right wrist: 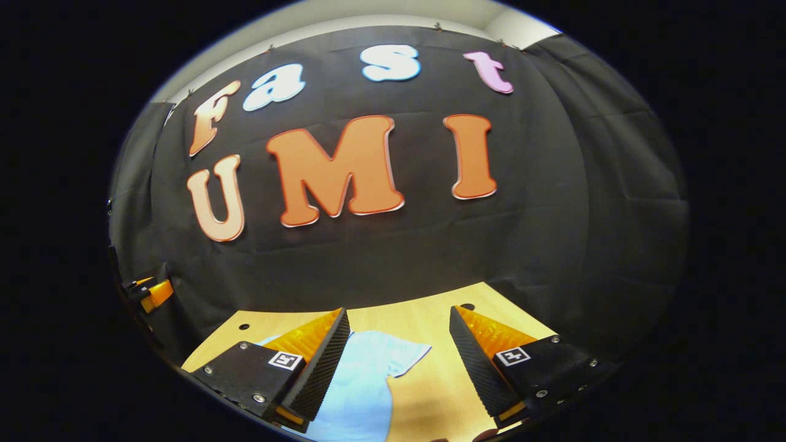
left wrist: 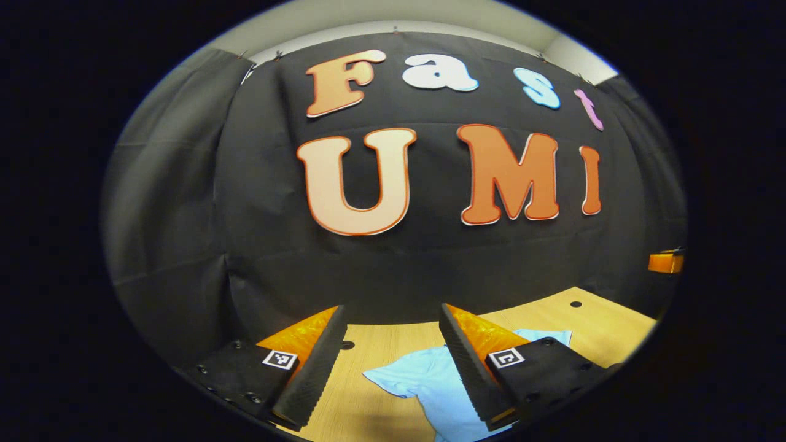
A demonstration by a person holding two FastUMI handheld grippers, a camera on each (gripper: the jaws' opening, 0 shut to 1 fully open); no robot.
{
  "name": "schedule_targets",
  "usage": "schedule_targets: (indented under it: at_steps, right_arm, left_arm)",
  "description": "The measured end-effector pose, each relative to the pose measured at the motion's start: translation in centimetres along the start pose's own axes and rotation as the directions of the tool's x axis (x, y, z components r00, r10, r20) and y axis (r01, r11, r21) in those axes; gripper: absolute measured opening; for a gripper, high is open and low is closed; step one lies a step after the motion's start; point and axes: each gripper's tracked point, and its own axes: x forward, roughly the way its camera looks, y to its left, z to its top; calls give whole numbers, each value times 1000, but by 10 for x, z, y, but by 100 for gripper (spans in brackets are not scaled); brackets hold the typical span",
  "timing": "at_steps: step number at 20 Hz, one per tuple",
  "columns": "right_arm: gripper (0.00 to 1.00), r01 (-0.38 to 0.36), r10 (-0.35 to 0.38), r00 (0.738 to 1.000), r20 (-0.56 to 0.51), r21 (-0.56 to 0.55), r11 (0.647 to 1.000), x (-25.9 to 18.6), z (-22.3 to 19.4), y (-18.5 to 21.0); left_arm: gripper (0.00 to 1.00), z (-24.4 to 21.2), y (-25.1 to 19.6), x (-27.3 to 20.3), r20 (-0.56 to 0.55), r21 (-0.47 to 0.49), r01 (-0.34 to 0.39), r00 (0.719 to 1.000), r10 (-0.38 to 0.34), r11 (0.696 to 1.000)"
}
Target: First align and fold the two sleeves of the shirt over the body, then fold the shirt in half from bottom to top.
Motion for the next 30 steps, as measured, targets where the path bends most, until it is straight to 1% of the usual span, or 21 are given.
schedule_targets:
  at_steps: [1,3,6,8,11,12,13,14,16,18,19,21,23,24,25,26,27,29,30]
  right_arm:
    - [99,-5,5,1000,-3,-21,1000,3,2,10]
    - [99,8,-9,1000,-18,-48,999,12,4,19]
    - [99,30,-33,997,-74,-43,999,28,-8,19]
    - [99,51,-55,992,-115,-38,998,40,-19,14]
    - [99,92,-92,975,-201,-10,996,69,-38,-4]
    - [99,106,-100,965,-241,11,994,79,-46,-11]
    - [99,127,-111,948,-299,32,991,90,-58,-19]
    - [99,152,-125,923,-364,47,987,100,-73,-28]
    - [98,206,-145,854,-499,70,976,120,-105,-46]
    - [99,248,-151,787,-599,84,965,144,-135,-61]
    - [98,269,-158,747,-646,76,960,157,-154,-68]
    - [99,302,-159,669,-726,70,951,181,-187,-72]
    - [99,324,-147,603,-784,73,943,197,-215,-73]
    - [99,334,-146,566,-811,64,940,202,-229,-73]
    - [99,341,-150,536,-831,51,939,206,-245,-74]
    - [99,349,-154,512,-845,41,936,209,-255,-74]
    - [99,352,-150,494,-856,39,935,211,-262,-73]
    - [99,351,-147,471,-870,32,936,214,-274,-71]
    - [99,349,-160,459,-874,12,937,213,-279,-74]
  left_arm:
    - [97,1,17,1,7,-30,-19,1000,20,999]
    - [97,4,45,4,12,-61,-58,998,59,996]
    - [97,-1,73,18,5,-61,-107,994,107,992]
    - [97,-1,82,32,-1,-50,-127,992,127,991]
    - [97,2,80,53,-4,-36,-149,989,149,988]
    - [97,3,77,59,-5,-35,-157,988,157,987]
    - [97,3,71,64,-6,-39,-155,988,155,987]
    - [97,3,65,69,-9,-43,-151,989,151,988]
    - [97,-2,59,80,-19,-35,-153,988,152,988]
    - [97,-9,55,91,-39,-25,-164,986,163,986]
    - [97,-16,55,95,-52,-27,-170,984,168,985]
    - [97,-27,54,101,-82,-37,-178,981,175,983]
    - [98,-36,56,103,-103,-37,-189,978,184,981]
    - [97,-41,58,104,-111,-32,-195,975,191,980]
    - [97,-43,61,105,-120,-25,-204,973,200,979]
    - [97,-48,63,105,-129,-20,-212,970,207,977]
    - [97,-53,66,105,-141,-16,-218,967,213,976]
    - [98,-60,73,104,-158,-8,-238,959,234,971]
    - [97,-64,75,104,-167,-9,-245,956,240,970]
